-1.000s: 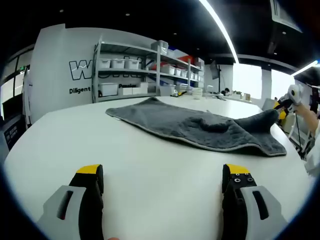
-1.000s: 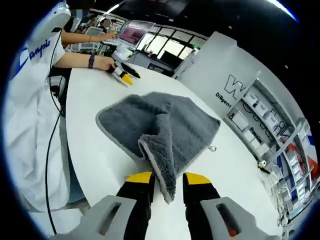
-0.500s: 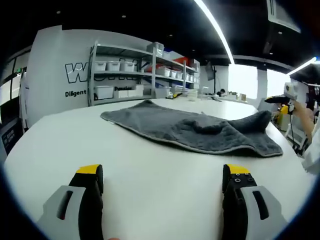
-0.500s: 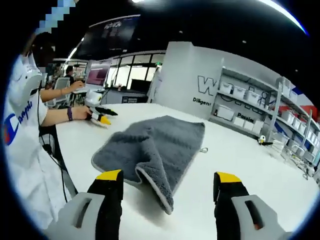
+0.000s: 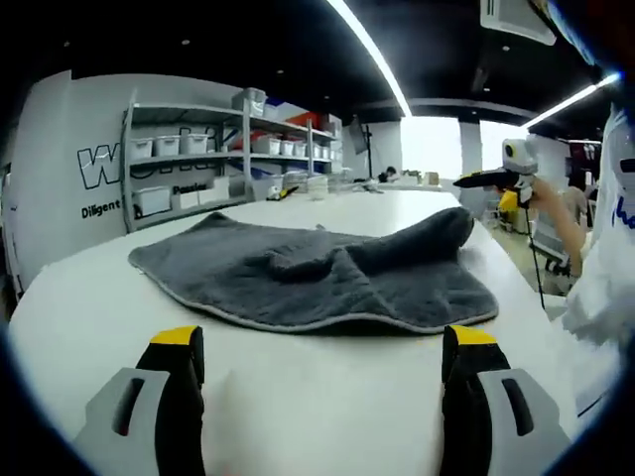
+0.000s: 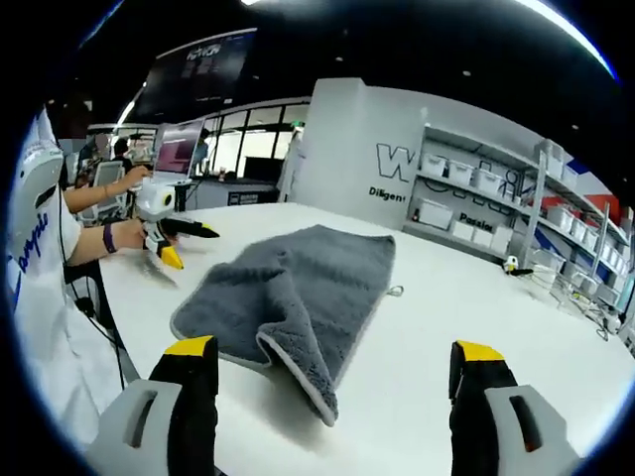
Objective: Open the folded towel by lifting each exposed corner and separating the folded layers until the towel lies flat within the target outline without major curled edges
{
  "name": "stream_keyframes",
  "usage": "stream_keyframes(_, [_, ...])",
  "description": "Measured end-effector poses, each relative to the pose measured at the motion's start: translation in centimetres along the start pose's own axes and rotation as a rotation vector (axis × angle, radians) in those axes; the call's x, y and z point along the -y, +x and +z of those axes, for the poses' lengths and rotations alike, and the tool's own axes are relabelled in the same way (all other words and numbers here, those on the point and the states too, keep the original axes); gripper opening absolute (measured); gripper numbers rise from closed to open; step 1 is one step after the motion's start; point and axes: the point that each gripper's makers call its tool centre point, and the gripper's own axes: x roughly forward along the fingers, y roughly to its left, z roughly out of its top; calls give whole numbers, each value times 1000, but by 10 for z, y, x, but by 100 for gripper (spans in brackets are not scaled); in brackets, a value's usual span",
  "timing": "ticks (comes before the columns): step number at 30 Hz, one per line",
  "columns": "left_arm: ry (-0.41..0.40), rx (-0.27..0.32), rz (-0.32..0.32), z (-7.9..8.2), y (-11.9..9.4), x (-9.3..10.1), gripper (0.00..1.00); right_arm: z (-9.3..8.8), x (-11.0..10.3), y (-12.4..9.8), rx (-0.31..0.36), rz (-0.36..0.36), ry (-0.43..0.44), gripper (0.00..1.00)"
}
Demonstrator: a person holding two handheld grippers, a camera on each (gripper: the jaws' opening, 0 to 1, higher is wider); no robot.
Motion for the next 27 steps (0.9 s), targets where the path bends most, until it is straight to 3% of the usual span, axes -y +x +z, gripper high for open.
stream_keyframes(5, [10, 6, -70, 14, 3, 55, 97, 8, 6, 2, 6, -12, -26, 99])
stream_keyframes(6, [19, 14, -101, 18, 5, 73, 97, 13, 7, 3, 23, -13, -31, 99])
stream_keyframes(8, [-8, 16, -152, 21, 9, 98, 96, 19, 8, 4, 35, -15, -36, 99])
stream_keyframes(10, [-57, 15, -161, 24, 15, 112, 92, 22, 8, 7, 33, -29, -58, 99])
stream_keyframes(14, [-100, -23, -132, 15, 29, 123, 83, 21, 9, 8, 17, -50, -81, 99])
stream_keyframes(17, [-83, -105, -72, -4, 38, 126, 79, 24, 7, 6, 39, -42, -76, 99])
stream_keyframes(23, [-145, -114, -23, -8, 50, 125, 64, 27, 7, -6, 42, -29, -64, 99])
stream_keyframes(27, [-134, -117, 19, -7, 59, 127, 53, 24, 14, -16, 26, -49, -39, 99])
